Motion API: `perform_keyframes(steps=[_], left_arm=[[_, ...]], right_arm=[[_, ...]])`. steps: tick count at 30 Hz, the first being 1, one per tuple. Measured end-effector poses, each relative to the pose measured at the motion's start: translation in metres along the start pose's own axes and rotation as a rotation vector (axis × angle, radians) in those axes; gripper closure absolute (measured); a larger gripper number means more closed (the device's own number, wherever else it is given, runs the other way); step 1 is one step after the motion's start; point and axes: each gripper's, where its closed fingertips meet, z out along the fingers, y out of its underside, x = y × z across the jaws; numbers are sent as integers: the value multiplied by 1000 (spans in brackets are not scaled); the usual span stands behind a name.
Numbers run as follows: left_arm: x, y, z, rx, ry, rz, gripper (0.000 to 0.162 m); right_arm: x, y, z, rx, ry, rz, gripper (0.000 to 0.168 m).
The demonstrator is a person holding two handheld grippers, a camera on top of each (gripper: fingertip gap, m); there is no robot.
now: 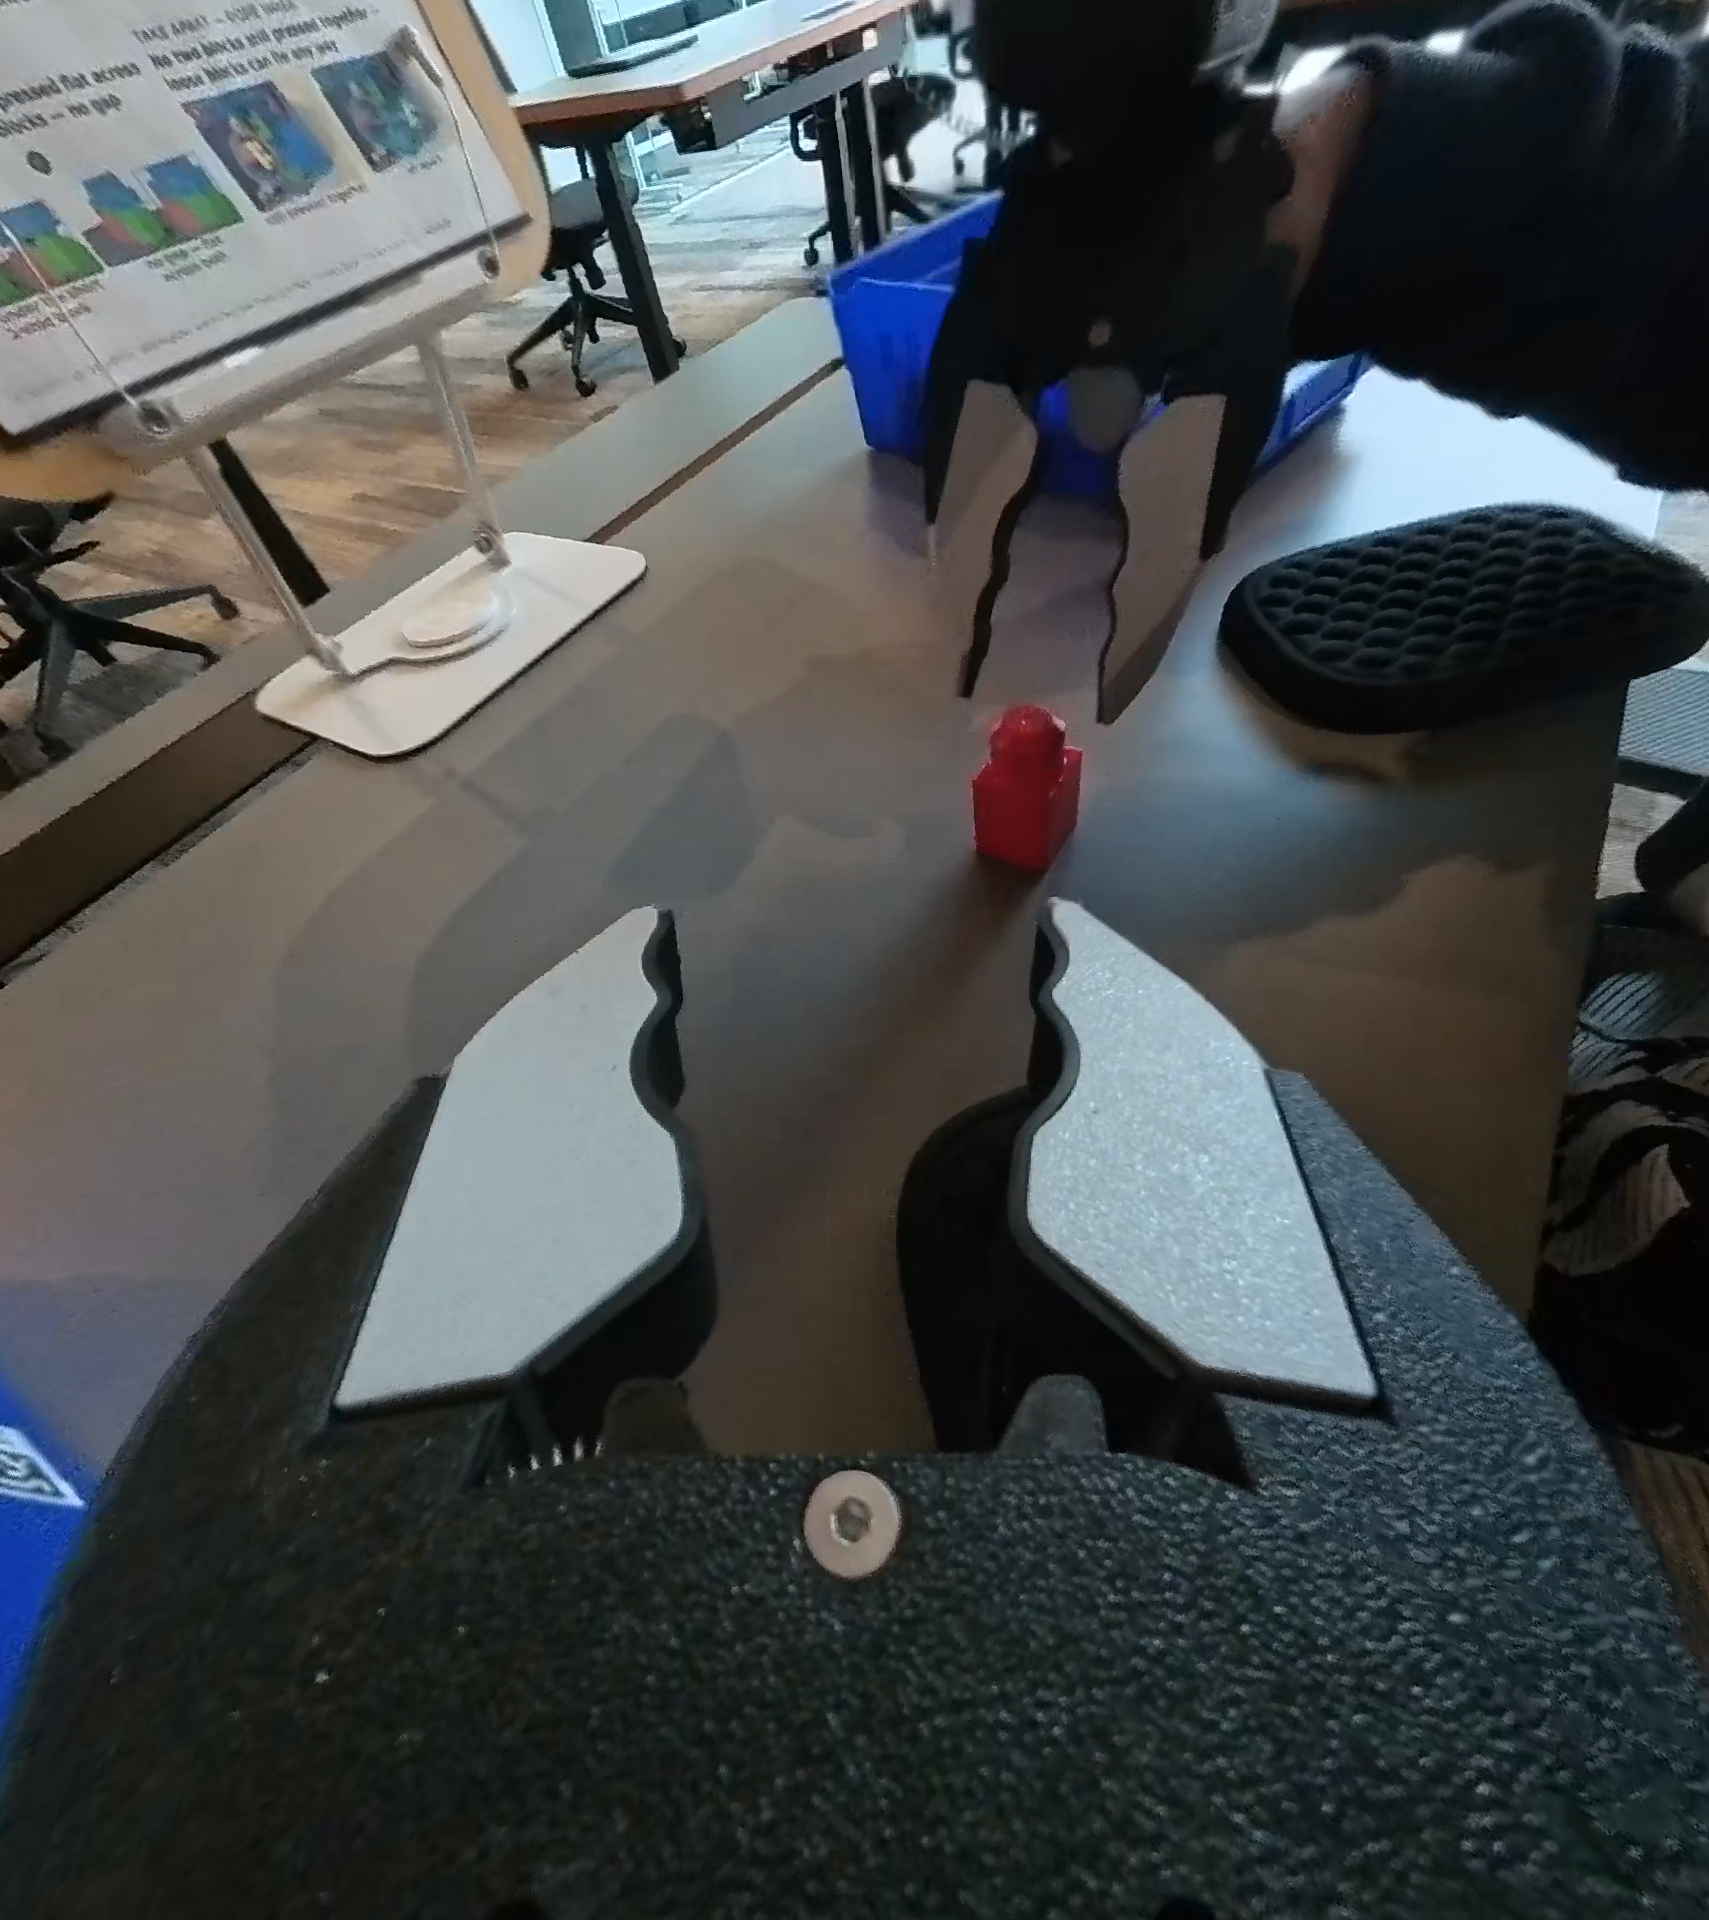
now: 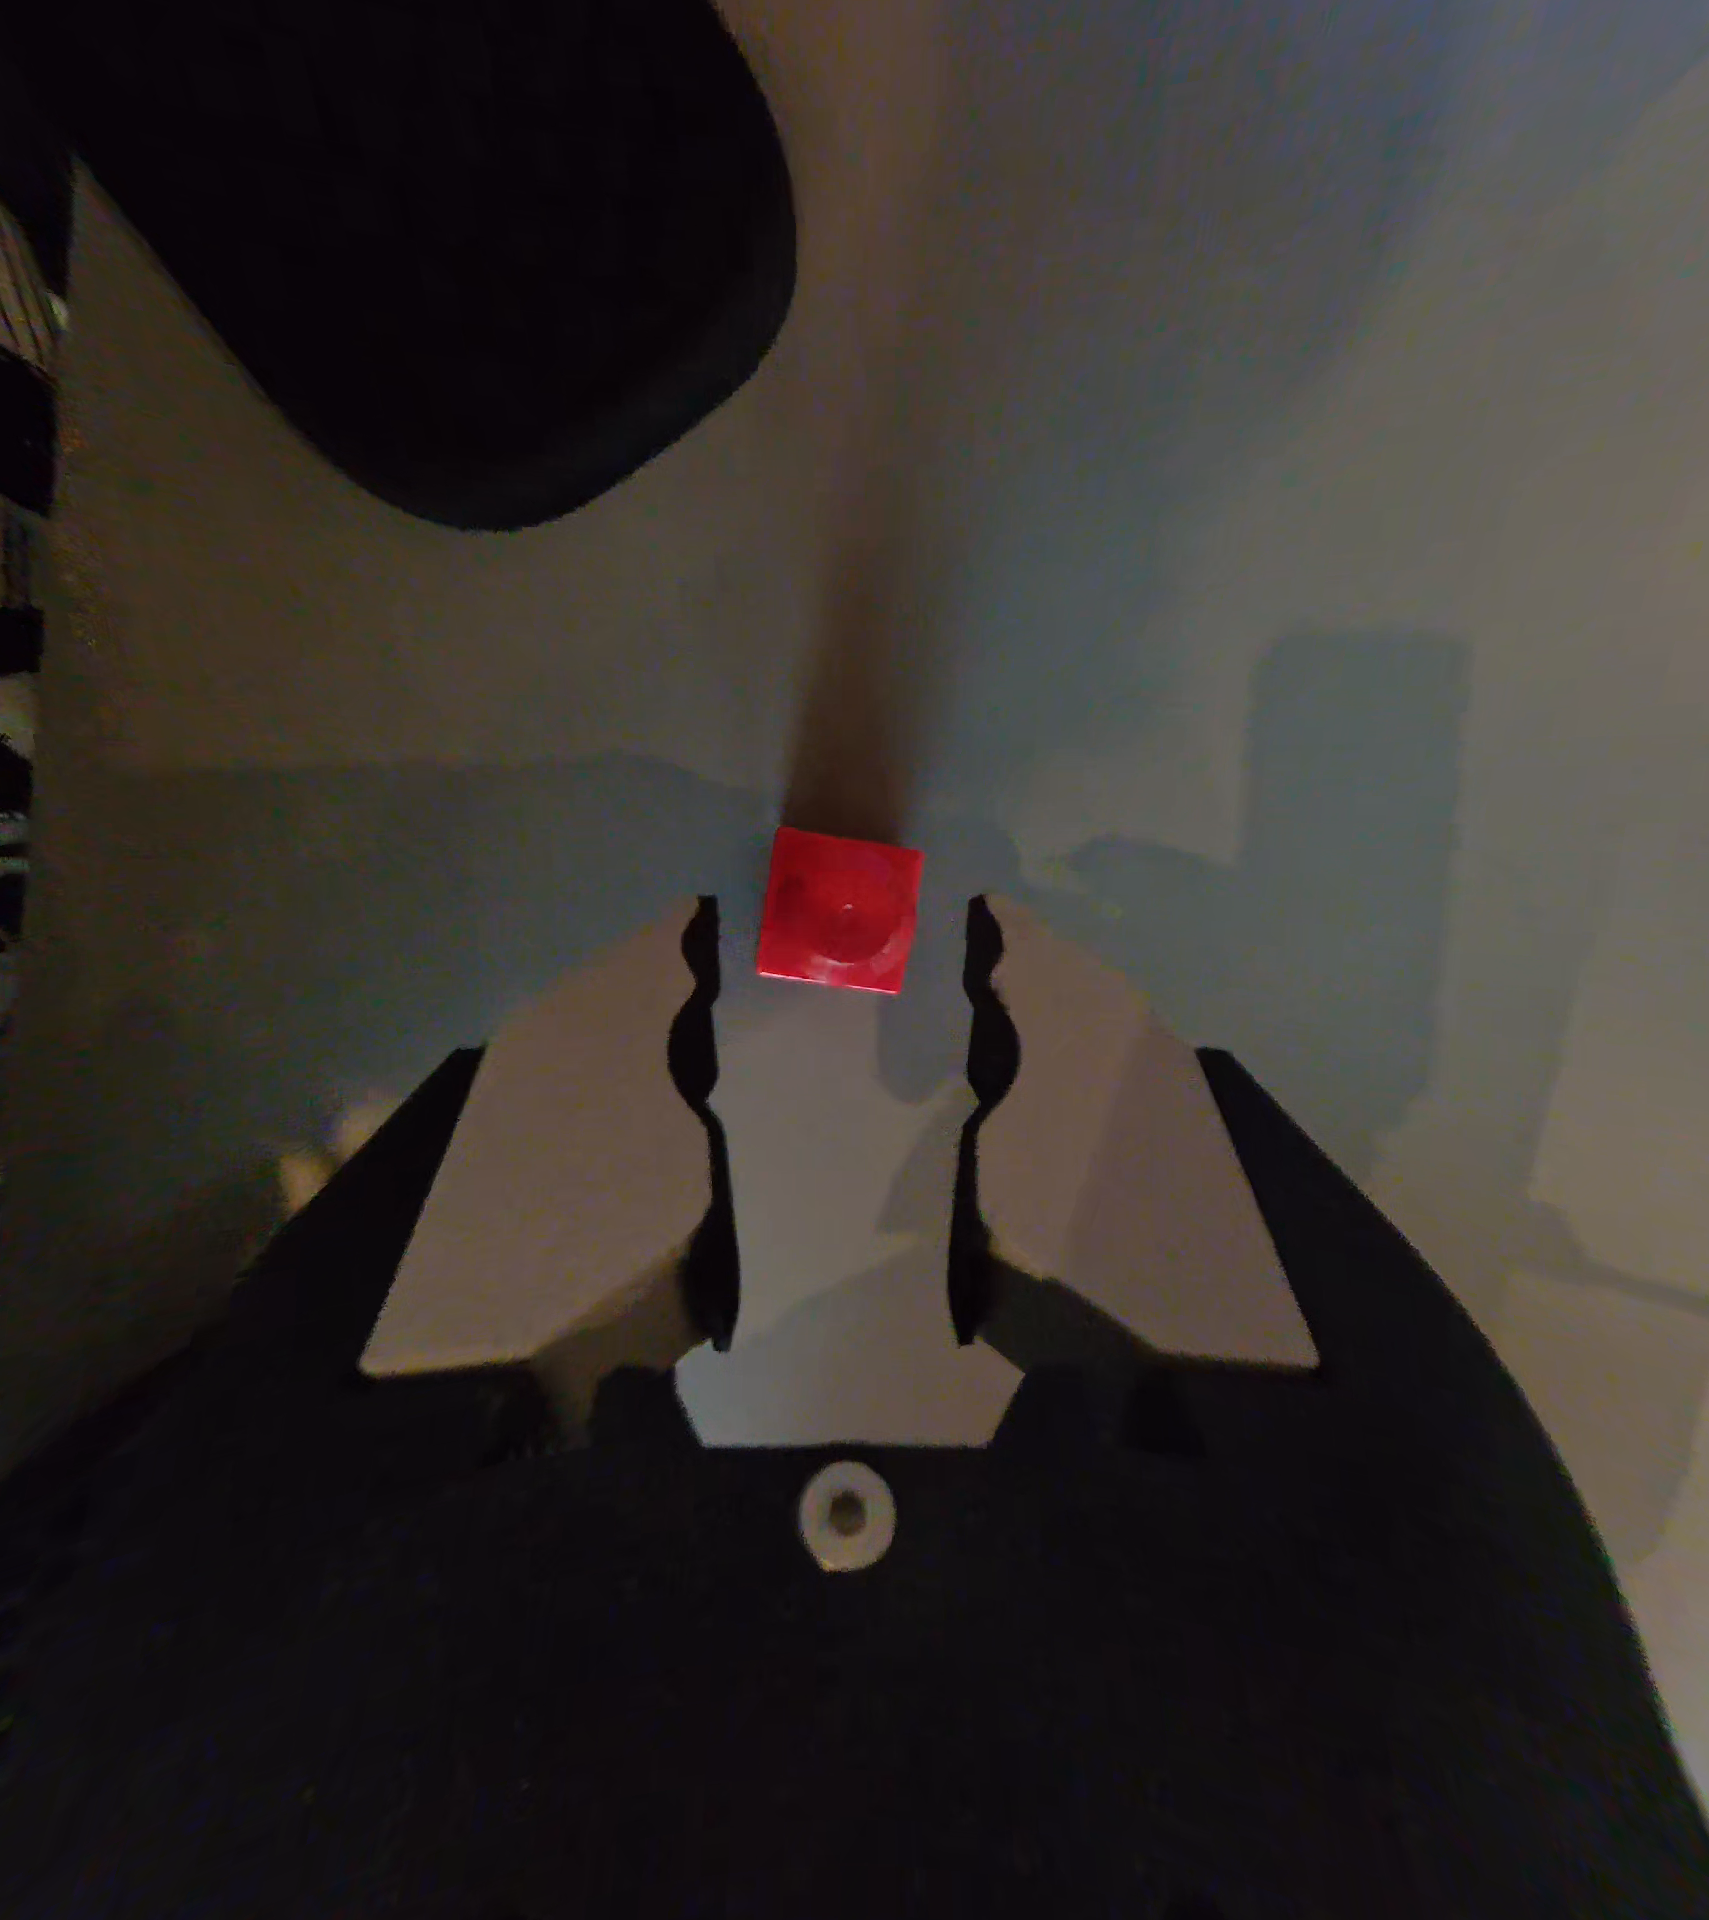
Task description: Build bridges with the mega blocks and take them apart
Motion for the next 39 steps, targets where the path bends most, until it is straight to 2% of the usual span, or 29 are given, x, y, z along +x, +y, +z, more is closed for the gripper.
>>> perform_keyframes(steps=[4, 9, 14, 20, 24, 30, 39], left_arm=[[-22, -8, -22, 23, -6, -69, 95], [-86, 2, -64, -95, -185, -72, 96], [-171, 39, -109, -346, -400, -69, 97], [-255, 107, -147, -746, -610, -155, 102], [-282, 143, -147, -947, -692, -222, 107], [-313, 172, -124, -997, -794, -400, 110], [-343, 206, -118, -1160, -913, -431, 108]], right_arm=[[-2, 0, -19, 56, 70, 32, 117], [-7, 8, -44, 146, 156, 89, 116], [-6, 23, -62, 189, 231, 139, 117], [-6, 35, -73, 208, 273, 173, 117], [-6, 37, -72, 220, 275, 175, 117], [-5, 40, -69, 246, 266, 167, 117], [-2, 44, -76, 314, 278, 150, 118]])
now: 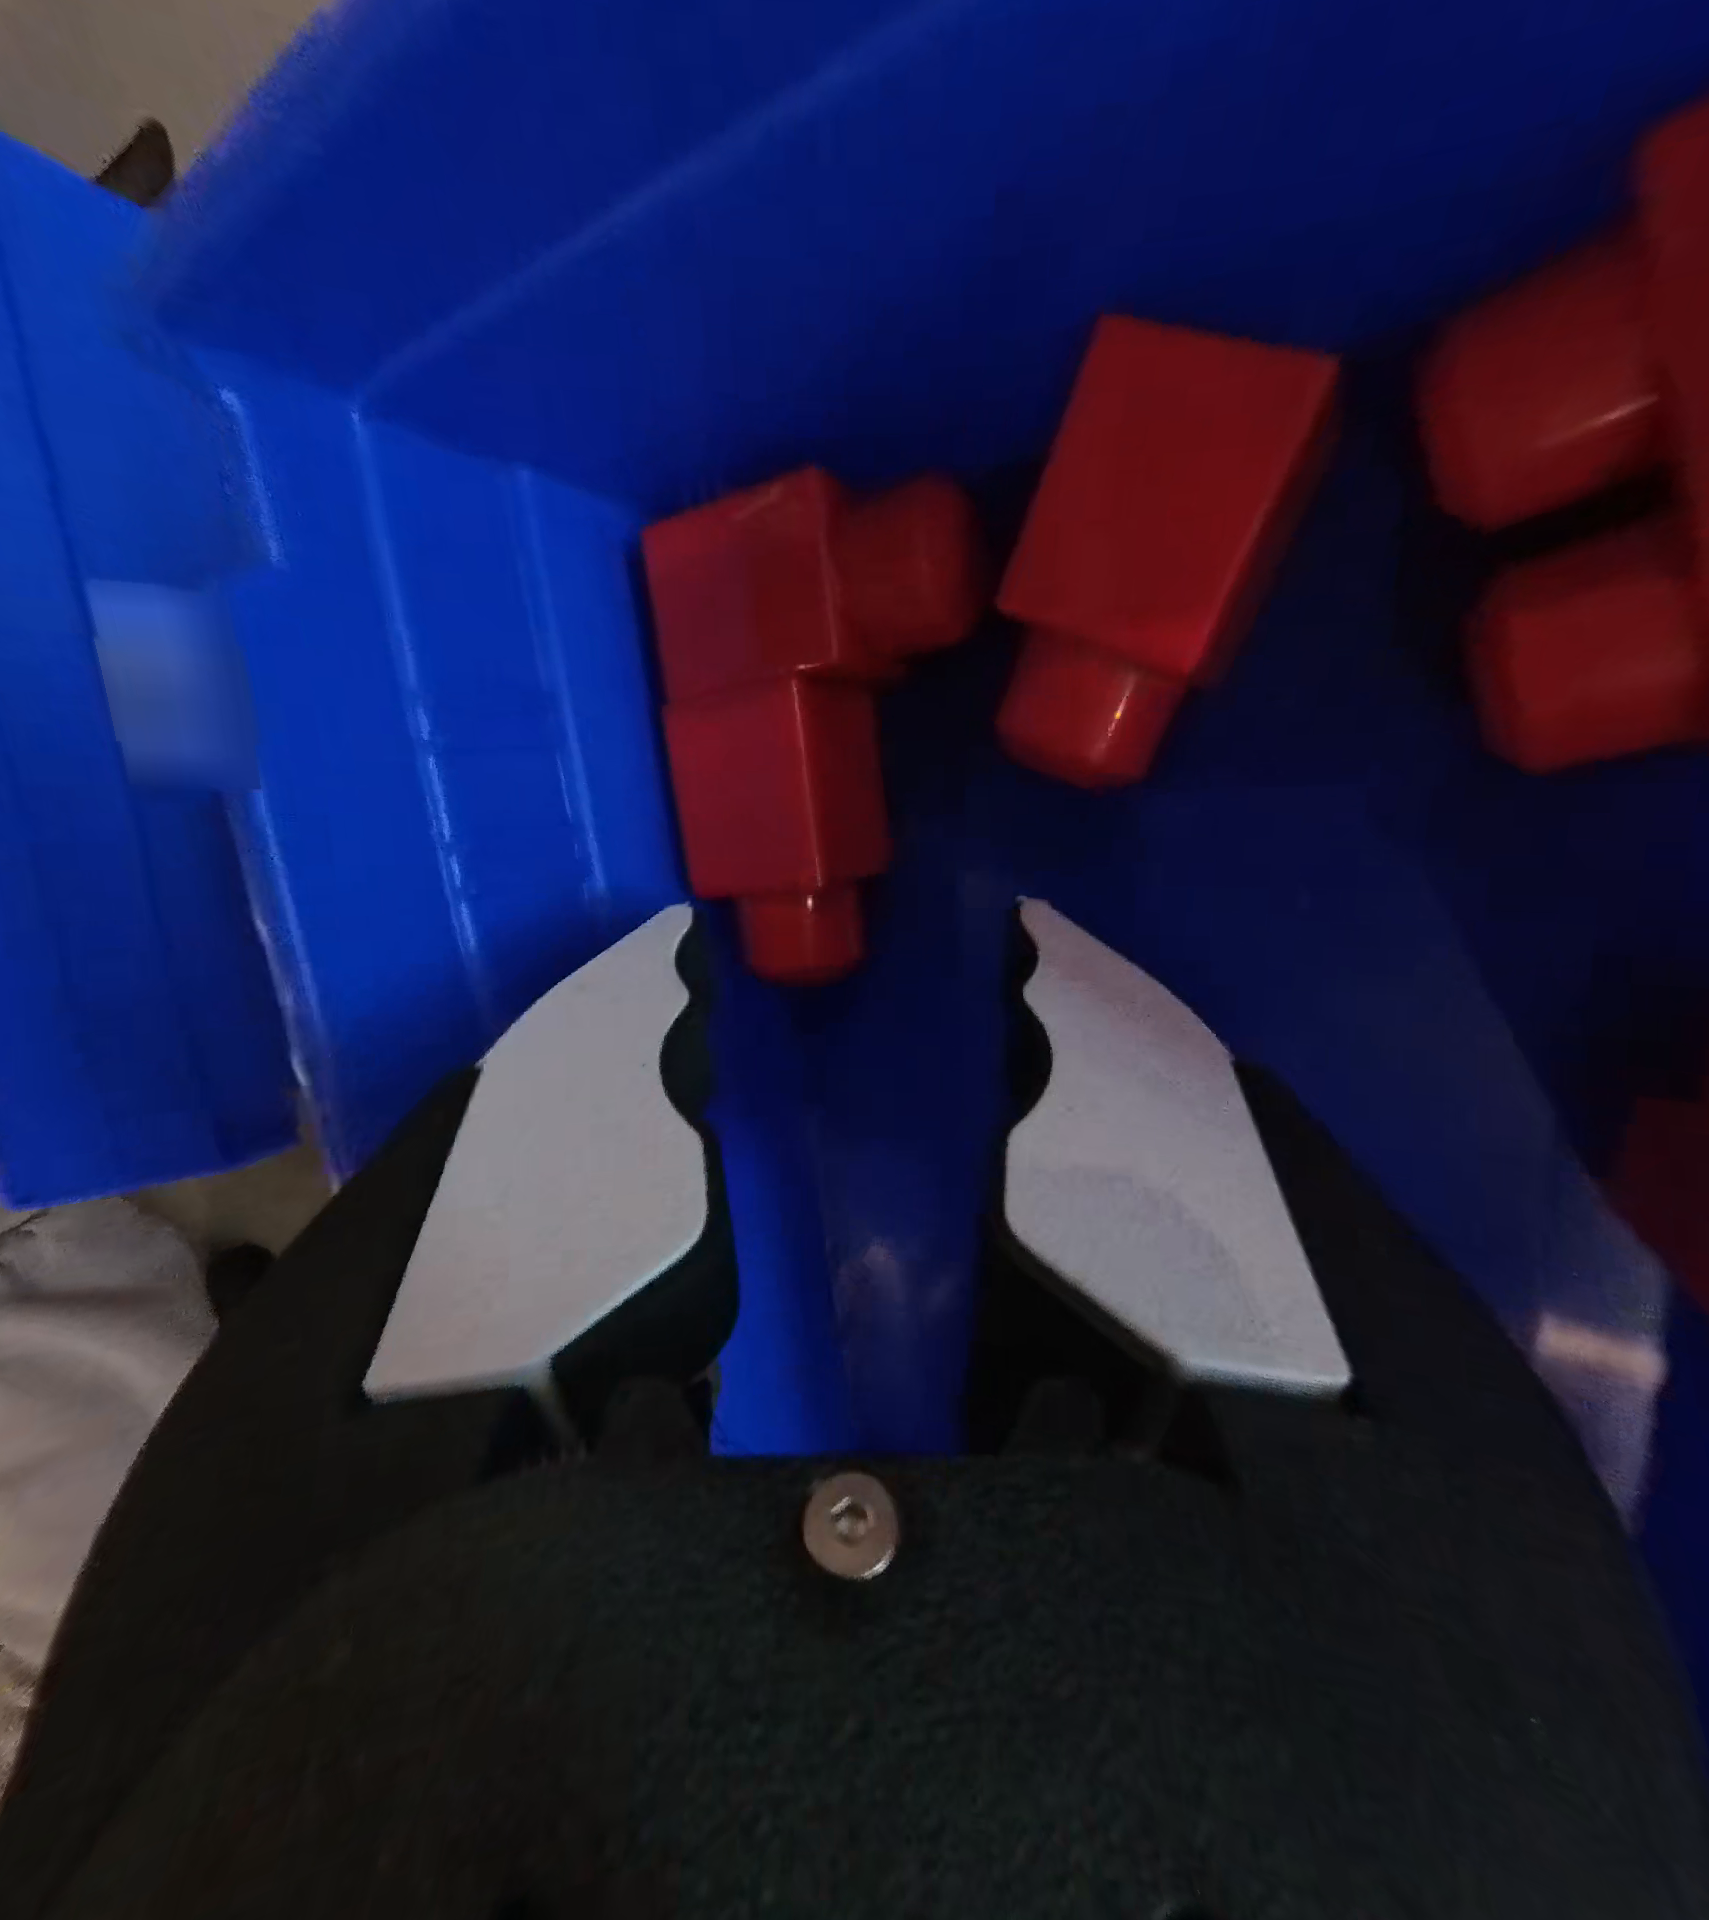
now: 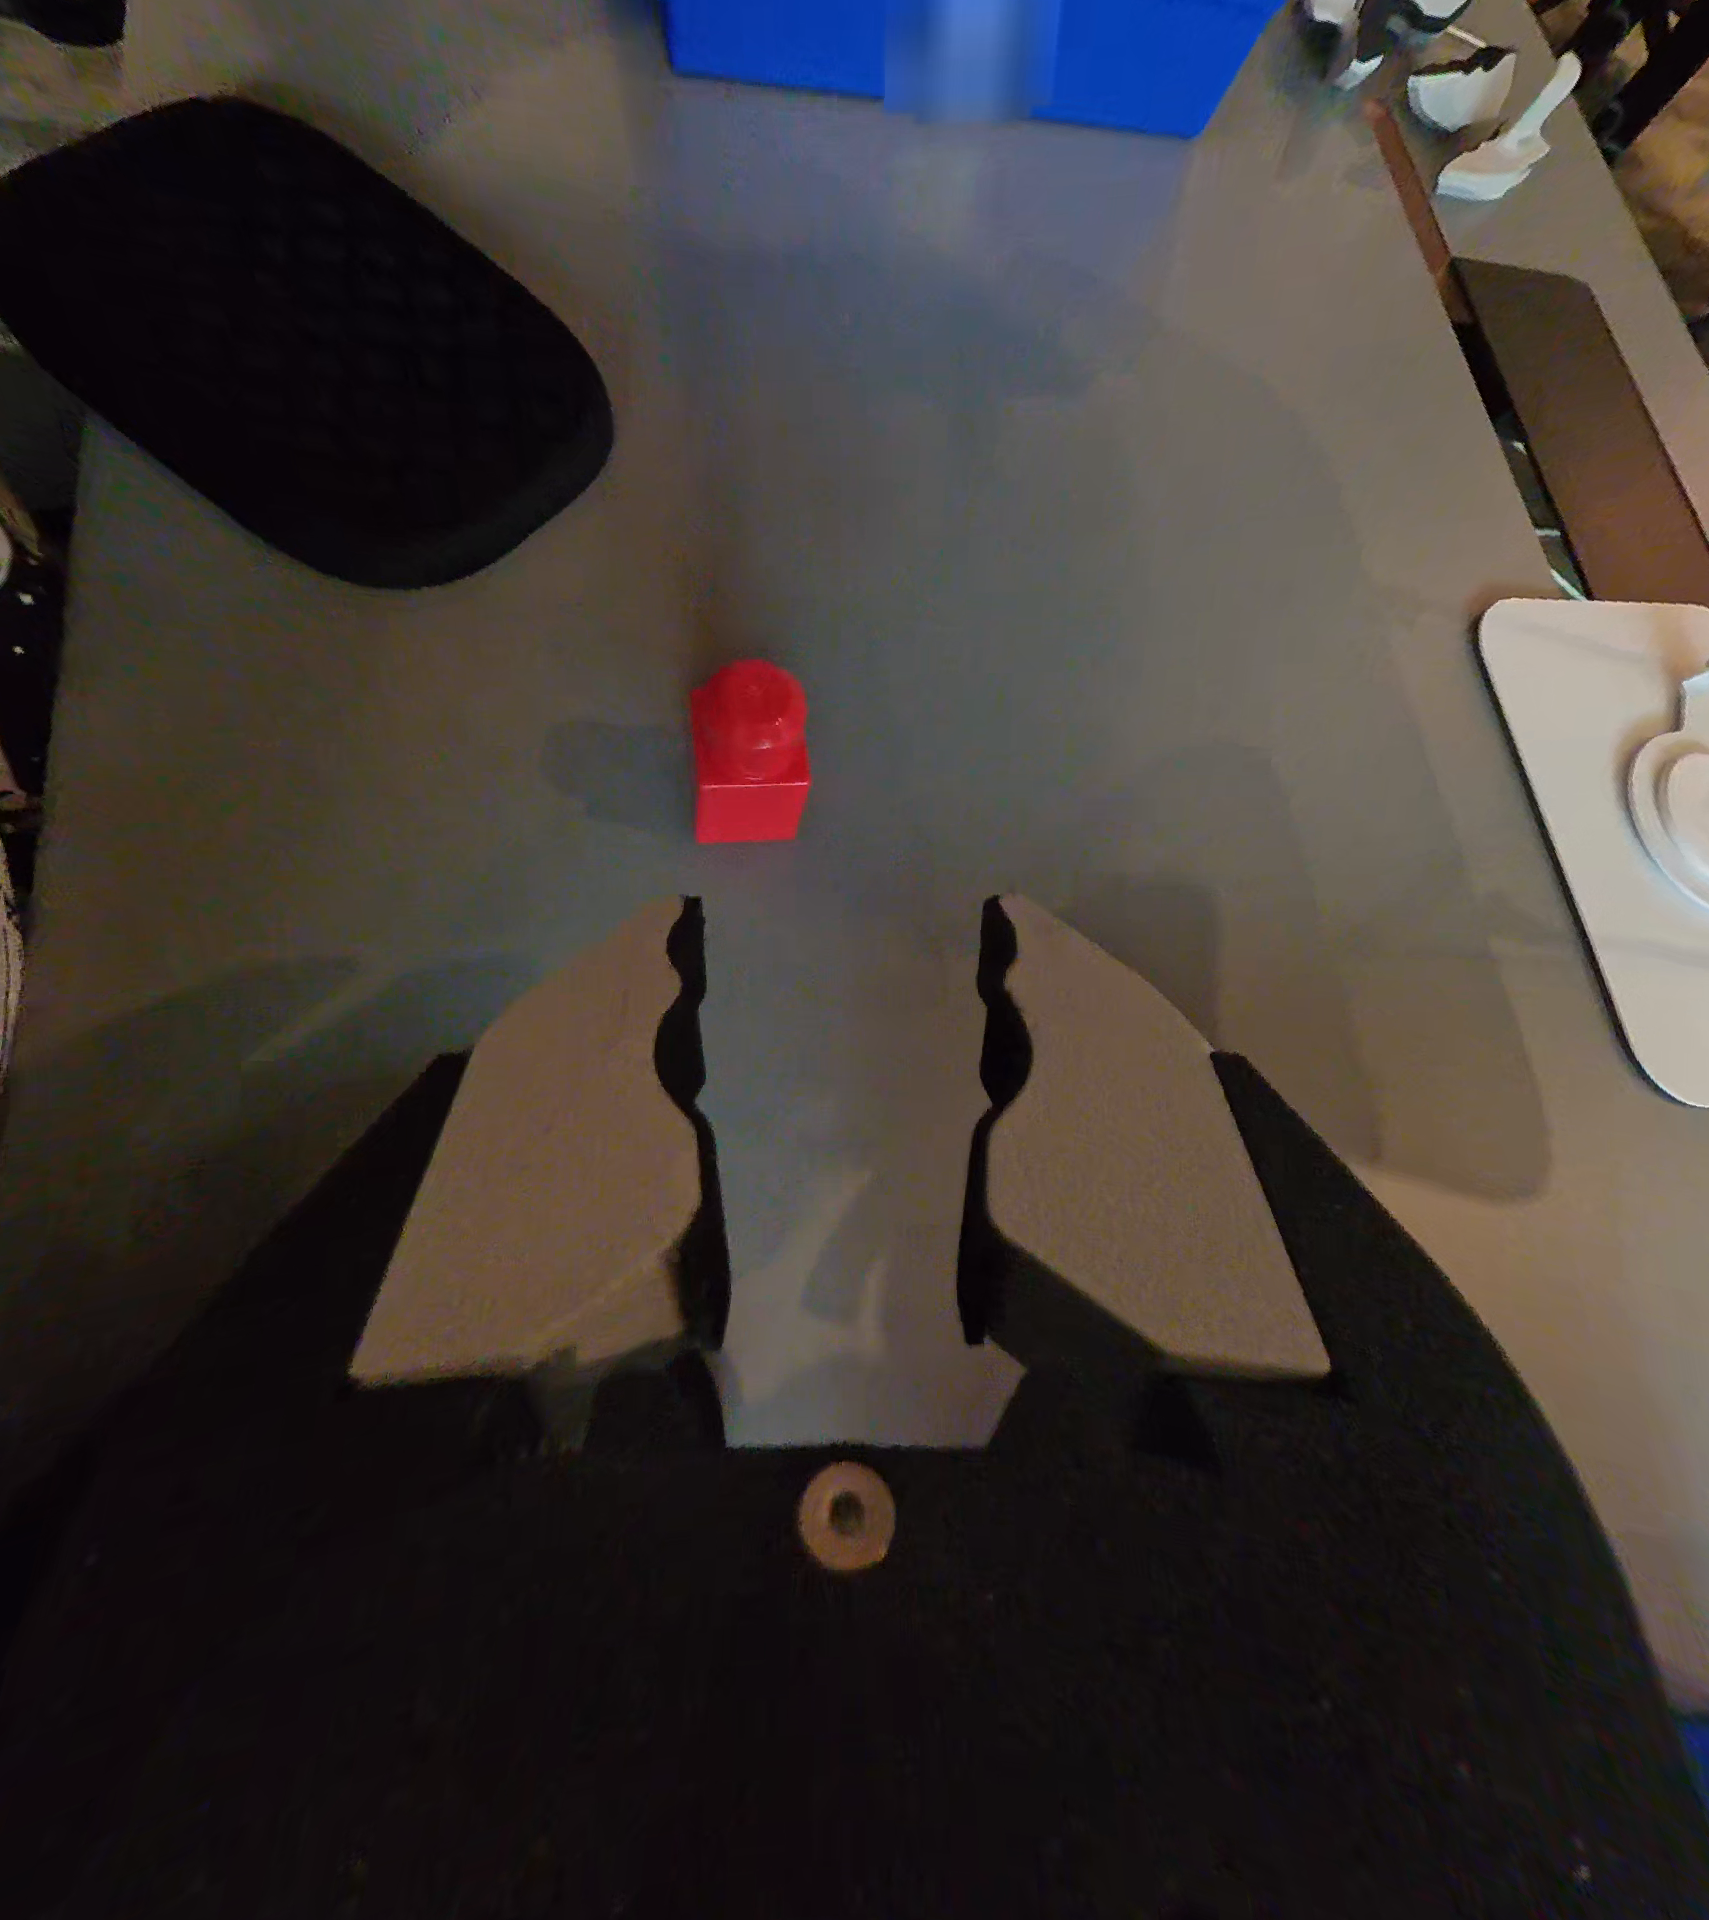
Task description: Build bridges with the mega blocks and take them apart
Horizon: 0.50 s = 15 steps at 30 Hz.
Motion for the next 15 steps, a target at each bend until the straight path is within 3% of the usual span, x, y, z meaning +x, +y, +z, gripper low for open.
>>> perform_keyframes(steps=[9, 15], left_arm=[[-2, 2, 17, -57, -71, 8, 108], [8, -3, 8, -15, 77, -62, 107]], right_arm=[[-1, -1, -5, 29, 2, -24, 119], [1, 1, -6, 31, 10, -21, 118]])
